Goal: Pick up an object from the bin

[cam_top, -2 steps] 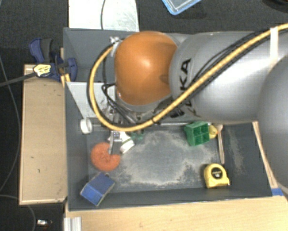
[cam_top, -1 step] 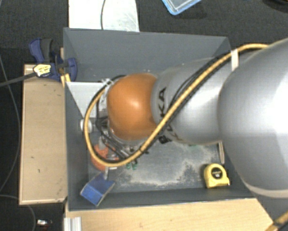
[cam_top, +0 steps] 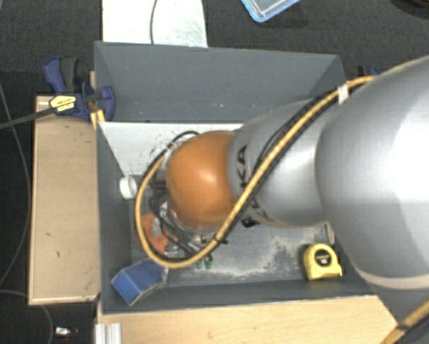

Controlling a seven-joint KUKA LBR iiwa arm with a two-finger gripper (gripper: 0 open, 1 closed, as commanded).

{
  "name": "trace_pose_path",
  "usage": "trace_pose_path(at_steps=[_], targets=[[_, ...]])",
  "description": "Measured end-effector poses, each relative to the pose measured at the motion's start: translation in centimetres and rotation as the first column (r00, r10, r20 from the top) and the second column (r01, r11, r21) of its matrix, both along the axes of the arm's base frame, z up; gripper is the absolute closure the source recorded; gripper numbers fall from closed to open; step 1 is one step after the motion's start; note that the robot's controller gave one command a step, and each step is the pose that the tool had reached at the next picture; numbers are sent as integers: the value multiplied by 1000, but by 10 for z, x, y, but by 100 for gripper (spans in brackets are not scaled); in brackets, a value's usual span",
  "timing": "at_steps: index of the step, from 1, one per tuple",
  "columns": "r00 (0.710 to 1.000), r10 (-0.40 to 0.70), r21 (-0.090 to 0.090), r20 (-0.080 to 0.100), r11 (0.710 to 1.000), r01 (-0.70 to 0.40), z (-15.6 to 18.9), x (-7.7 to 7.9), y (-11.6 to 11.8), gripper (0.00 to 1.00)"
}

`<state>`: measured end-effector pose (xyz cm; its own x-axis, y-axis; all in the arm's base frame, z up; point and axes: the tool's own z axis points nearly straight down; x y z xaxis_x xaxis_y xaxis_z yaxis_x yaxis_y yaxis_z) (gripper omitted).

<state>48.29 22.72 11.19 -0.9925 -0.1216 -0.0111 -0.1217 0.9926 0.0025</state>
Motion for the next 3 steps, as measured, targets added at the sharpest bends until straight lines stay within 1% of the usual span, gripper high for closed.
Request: trace_pose_path(at_steps=[1,2,3], targets=[[997,-77,2,0,997,77,-29,16,-21,0],[996,-84,6,5,996,84,-40,29,-40,0],[985,-171,9,3,985,171,-40,71,-57,0]])
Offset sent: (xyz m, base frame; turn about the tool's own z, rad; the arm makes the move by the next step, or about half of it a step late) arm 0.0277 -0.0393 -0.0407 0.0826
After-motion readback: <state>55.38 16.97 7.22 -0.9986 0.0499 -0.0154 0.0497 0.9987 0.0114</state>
